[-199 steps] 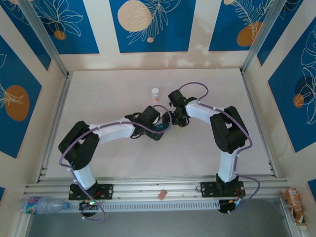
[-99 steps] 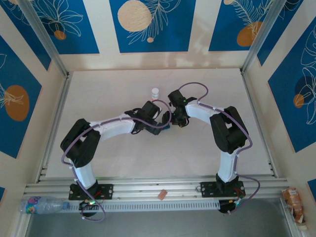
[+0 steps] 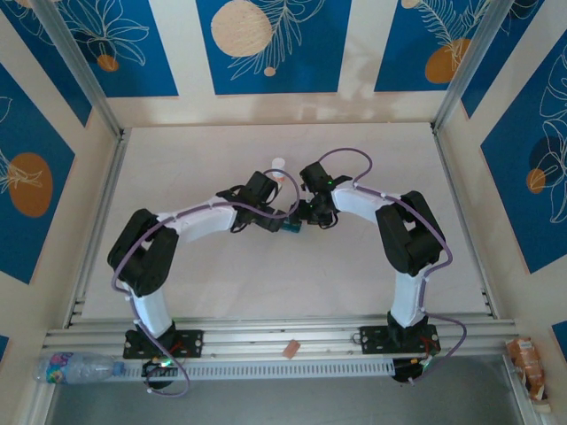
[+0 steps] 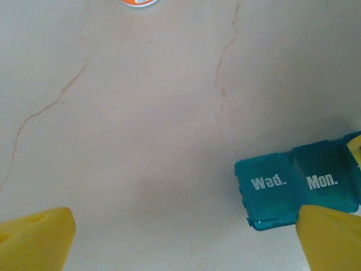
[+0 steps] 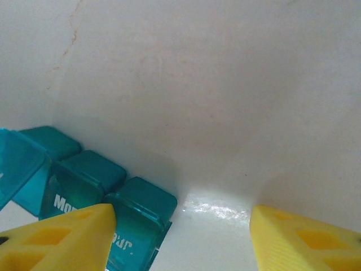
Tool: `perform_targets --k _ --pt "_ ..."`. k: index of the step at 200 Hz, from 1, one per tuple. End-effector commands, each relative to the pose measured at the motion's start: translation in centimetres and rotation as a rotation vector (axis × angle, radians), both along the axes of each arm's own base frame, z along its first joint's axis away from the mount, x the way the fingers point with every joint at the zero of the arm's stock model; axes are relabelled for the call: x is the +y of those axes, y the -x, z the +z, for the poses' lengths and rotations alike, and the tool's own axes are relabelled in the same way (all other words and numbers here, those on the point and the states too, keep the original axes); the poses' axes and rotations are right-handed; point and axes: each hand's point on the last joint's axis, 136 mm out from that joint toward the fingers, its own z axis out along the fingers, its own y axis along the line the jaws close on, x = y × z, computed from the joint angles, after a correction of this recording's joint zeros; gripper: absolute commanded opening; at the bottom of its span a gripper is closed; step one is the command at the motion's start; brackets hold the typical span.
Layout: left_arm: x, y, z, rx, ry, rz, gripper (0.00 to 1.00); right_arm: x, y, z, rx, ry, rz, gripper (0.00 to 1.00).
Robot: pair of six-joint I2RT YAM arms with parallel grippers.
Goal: Sort the pills into containers
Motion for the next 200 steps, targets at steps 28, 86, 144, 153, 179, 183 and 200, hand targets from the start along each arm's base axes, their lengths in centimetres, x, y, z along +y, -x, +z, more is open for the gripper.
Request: perform_targets --k 28,86,144,153,179,183,200 --pt "0.5 -1.6 0.0 0.007 0.001 0.024 1.00 -1.5 3.3 -3.3 0.120 0.088 0.016 0.65" --pt "0.5 -0.4 3.1 -0.025 0.115 0.052 1.00 -0.8 2.6 -1.7 0.095 0.058 0.033 0.65" --pt "1.9 1.3 7.2 -0.090 0.206 0.098 1.00 0.4 0.4 3.1 -0.004 -0.023 0.052 0.66" --pt "2.2 1.5 7.6 -0.100 0.211 0.106 1.00 0.7 0.0 3.5 -0.010 -0.038 0.056 0.66" --pt "3.3 2.0 8.0 -0.109 0.203 0.126 1.00 1.9 -1.3 3.9 -0.016 -0.091 0.075 0.66" --pt "3.4 2.1 8.0 -0.110 0.202 0.128 1.00 2.1 -1.4 3.9 -0.016 -0.101 0.079 0.66" --pt "4.1 2.5 8.0 -0.111 0.195 0.138 1.00 3.1 -2.1 4.0 -0.009 -0.158 0.096 0.66"
